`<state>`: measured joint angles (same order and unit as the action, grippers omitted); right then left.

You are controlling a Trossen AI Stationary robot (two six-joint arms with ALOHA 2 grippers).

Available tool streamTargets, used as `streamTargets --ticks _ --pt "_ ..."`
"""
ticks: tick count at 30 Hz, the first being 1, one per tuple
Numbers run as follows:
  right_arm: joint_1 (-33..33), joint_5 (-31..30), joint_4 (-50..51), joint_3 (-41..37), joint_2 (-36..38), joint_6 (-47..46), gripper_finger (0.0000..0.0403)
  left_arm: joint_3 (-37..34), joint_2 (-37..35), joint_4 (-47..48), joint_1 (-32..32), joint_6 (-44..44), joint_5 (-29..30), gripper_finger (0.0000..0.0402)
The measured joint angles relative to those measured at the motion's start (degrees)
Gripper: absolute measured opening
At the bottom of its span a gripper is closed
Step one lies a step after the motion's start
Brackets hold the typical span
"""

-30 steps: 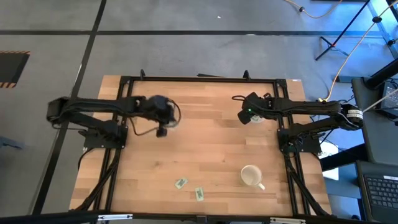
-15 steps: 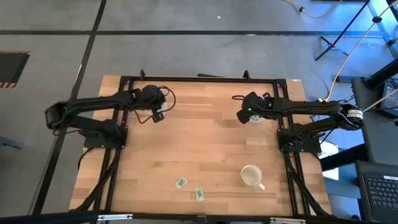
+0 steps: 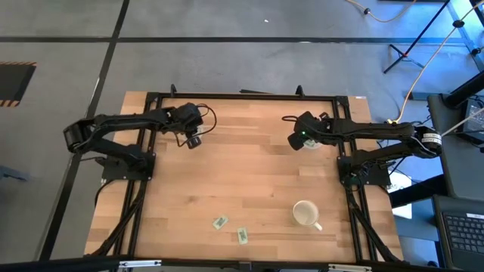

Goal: Pick and place Stevia / Truvia into bins
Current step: Put the stevia packet into the left transparent container

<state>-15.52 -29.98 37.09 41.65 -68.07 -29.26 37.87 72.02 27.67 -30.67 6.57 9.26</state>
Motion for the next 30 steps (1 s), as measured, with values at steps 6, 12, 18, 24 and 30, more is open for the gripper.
streamTargets --ticks 6,12,18,24,30 --pt "0.01 -0.02 0.08 0.0 0.0 0.0 0.0178 -0.02 1.64 -0.66 0.01 0.17 4.77 0.0024" --pt "-0.01 0.0 0.08 0.0 -0.02 0.0 0.0178 -0.02 -0.8 -0.64 0.01 1.11 6.65 0.007" --pt "-0.01 -0.02 0.1 0.0 -0.02 0.02 0.0178 0.75 -6.62 -3.36 1.97 0.04 -4.53 0.0109" --pt "0.0 -0.02 0.06 0.0 -0.02 0.0 0.0178 0.77 -7.75 -12.07 11.02 0.36 -29.12 0.0127" --pt "-0.01 -0.02 0.04 0.0 -0.02 0.0 0.0178 0.83 -4.18 -20.03 24.96 2.15 -27.49 0.0127"
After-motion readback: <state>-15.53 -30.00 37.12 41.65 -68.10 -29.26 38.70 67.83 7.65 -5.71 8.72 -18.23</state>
